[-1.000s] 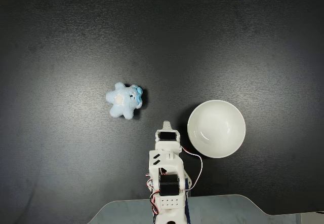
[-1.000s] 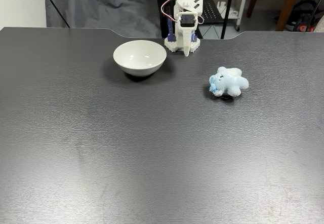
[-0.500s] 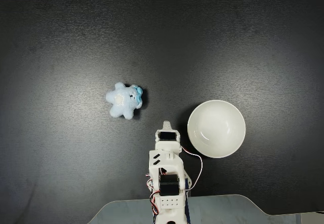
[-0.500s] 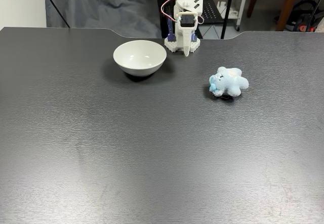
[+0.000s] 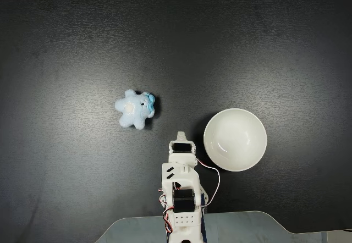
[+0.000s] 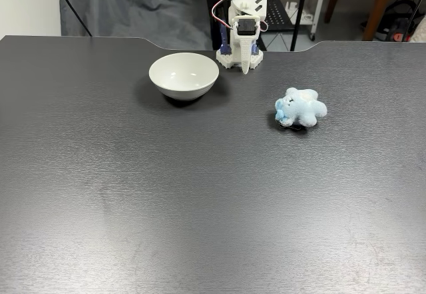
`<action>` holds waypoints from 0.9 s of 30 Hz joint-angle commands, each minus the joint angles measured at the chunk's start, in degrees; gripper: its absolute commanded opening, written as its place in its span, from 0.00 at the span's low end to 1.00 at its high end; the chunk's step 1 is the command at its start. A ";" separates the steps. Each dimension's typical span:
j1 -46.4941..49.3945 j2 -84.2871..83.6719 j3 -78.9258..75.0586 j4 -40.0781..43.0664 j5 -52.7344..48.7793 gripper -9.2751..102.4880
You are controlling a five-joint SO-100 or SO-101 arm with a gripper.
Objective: Grasp a skyblue doll and put it in the white bowl.
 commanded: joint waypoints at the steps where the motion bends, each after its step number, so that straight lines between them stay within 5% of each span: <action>1: 0.62 0.09 -0.53 -0.44 -0.44 0.08; 22: -0.18 0.18 -0.97 -1.14 0.26 0.08; 27: -0.26 0.18 -7.82 -8.88 0.26 0.08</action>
